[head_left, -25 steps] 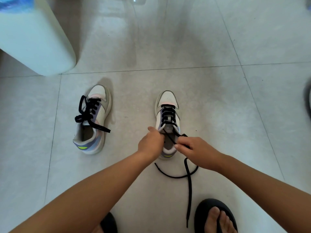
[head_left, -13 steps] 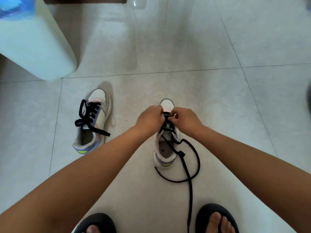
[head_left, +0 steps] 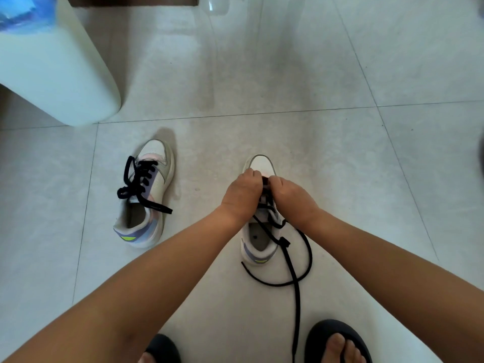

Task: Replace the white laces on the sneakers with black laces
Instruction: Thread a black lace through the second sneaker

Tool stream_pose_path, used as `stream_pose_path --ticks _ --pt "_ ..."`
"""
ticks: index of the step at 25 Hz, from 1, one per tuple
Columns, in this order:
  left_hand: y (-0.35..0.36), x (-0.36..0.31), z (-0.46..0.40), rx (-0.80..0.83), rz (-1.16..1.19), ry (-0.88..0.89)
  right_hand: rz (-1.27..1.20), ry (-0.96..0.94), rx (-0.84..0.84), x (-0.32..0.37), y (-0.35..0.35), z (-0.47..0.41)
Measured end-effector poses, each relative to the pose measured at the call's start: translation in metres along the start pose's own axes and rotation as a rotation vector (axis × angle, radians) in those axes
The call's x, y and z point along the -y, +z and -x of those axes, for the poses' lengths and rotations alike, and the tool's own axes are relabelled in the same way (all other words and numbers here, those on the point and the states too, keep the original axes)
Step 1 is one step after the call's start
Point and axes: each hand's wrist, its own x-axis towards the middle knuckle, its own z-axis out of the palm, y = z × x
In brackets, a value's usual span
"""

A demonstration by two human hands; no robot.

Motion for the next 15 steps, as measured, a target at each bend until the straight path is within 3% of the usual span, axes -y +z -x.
stream_pose_path --ticks 4,8,10,12,15 --pt "0.010 0.004 0.023 -0.004 0.290 -0.111 -0.175 0.036 -0.020 -0.006 0.016 0.023" --pt "0.004 0.009 0.016 -0.062 0.355 -0.126 -0.474 0.446 0.129 0.001 -0.005 0.008" --pt "-0.001 0.010 0.014 -0.067 0.437 -0.174 -0.474 0.548 0.285 0.006 -0.013 0.004" --pt "-0.003 0.004 0.012 0.106 0.320 -0.163 -0.379 0.515 0.451 0.011 -0.017 0.004" --pt "-0.009 -0.004 0.001 0.324 -0.019 -0.099 -0.368 0.497 0.540 0.014 -0.019 -0.003"
